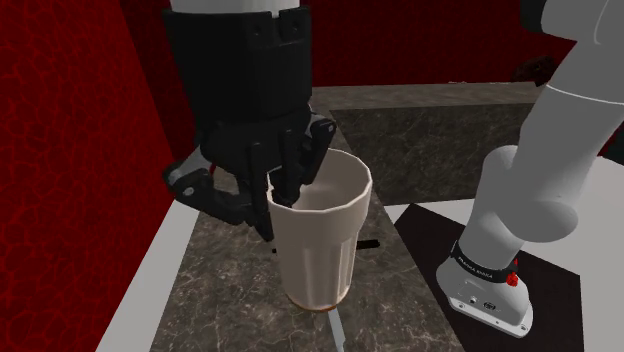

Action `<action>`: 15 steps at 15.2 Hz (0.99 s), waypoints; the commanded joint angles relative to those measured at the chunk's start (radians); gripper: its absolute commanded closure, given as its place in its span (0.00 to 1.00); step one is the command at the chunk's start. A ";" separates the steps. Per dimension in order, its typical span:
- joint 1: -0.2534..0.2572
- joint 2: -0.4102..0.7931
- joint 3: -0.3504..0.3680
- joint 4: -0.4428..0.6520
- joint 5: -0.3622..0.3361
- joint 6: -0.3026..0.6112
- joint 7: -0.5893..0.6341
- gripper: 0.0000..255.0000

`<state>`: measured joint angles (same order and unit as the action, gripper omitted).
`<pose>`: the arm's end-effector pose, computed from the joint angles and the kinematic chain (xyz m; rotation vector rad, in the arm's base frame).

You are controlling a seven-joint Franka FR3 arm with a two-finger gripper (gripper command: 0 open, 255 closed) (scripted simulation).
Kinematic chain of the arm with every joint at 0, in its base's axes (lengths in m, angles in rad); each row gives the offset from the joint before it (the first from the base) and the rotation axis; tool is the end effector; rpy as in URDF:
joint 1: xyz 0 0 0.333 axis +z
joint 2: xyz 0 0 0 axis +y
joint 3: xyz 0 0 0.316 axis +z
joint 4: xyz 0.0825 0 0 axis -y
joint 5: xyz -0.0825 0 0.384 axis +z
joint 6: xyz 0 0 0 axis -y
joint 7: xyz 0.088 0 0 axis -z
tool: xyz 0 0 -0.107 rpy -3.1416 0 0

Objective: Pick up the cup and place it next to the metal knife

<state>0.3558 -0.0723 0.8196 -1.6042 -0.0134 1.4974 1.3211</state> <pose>0.1922 0.4954 0.6291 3.0569 -0.2283 0.0683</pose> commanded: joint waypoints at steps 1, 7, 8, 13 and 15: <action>0.028 0.074 0.047 0.063 -0.050 -0.016 0.078 1.00; 0.023 0.042 0.034 -0.044 -0.026 0.071 0.065 1.00; 0.022 0.038 0.033 -0.061 -0.023 0.085 0.063 1.00; 0.020 0.024 0.030 -0.139 -0.013 0.155 0.059 1.00; 0.020 0.021 0.029 -0.169 -0.011 0.182 0.059 1.00</action>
<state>0.3761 -0.0544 0.8487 -1.7579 -0.0222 1.6615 1.3785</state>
